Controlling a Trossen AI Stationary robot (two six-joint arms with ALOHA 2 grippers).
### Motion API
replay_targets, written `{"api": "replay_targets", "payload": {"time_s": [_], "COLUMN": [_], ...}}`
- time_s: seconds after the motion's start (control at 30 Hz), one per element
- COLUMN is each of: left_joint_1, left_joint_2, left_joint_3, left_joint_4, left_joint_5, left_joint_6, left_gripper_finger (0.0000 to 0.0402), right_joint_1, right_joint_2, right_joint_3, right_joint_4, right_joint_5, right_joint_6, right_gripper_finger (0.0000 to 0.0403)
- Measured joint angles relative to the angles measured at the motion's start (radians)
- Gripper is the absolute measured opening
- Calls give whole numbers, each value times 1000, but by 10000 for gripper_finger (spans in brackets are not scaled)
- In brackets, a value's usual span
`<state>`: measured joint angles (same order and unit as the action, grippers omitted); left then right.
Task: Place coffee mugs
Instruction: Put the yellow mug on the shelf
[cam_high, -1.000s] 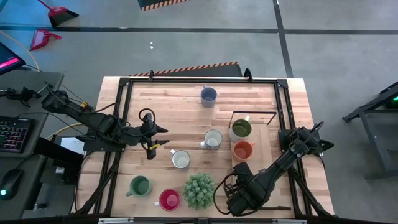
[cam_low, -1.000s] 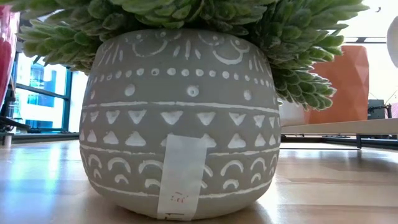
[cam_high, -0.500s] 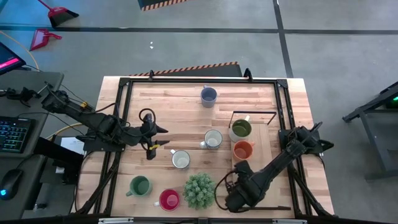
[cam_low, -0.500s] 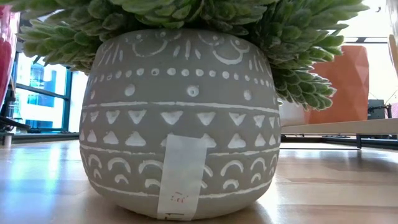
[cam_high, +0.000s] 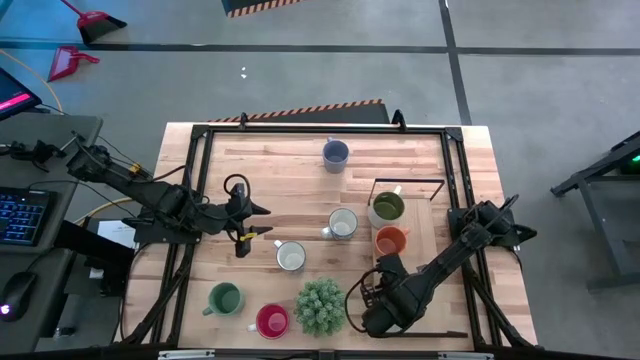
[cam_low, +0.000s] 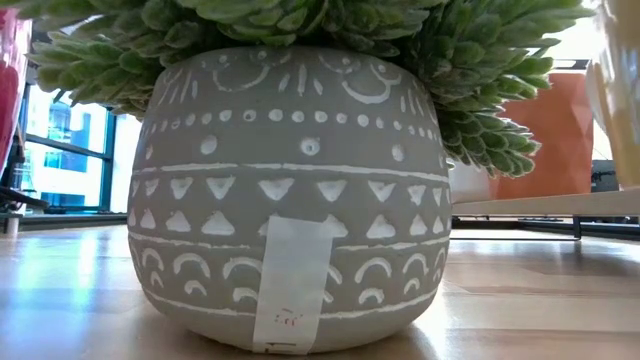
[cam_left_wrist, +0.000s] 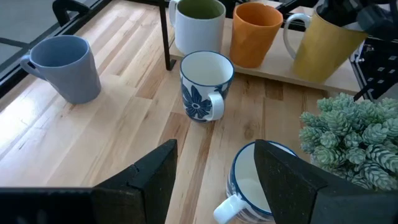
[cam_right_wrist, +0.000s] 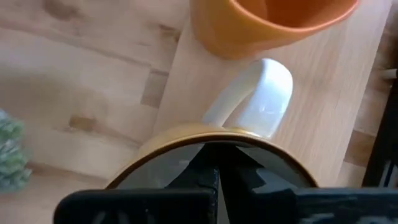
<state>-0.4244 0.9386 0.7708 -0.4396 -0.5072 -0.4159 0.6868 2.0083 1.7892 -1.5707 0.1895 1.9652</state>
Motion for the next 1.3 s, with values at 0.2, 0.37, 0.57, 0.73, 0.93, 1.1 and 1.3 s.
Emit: {"api": "replay_targets", "payload": {"time_s": [0.2,0.37,0.57,0.73,0.93,1.1,1.3], "left_joint_1": [0,0,0,0,0,0,0], "left_joint_2": [0,0,0,0,0,0,0], "left_joint_3": [0,0,0,0,0,0,0], "left_joint_4": [0,0,0,0,0,0,0], "left_joint_5": [0,0,0,0,0,0,0], "left_joint_6": [-1,-1,-1,7,7,7,1], "left_gripper_finger": [201,201,201,201,201,201,201], "right_joint_1": [-7,-13,-12,5,41,48,46], "right_joint_2": [0,0,0,-5,-59,-65,-65], "right_joint_3": [-5,-5,-5,16,99,170,209], "right_joint_4": [0,0,-1,0,-1,49,172], "right_joint_5": [28,37,28,-7,126,152,128], "right_joint_6": [9,10,24,11,29,-68,-237], "right_gripper_finger": [2,2,0,0,0,0,0]}}
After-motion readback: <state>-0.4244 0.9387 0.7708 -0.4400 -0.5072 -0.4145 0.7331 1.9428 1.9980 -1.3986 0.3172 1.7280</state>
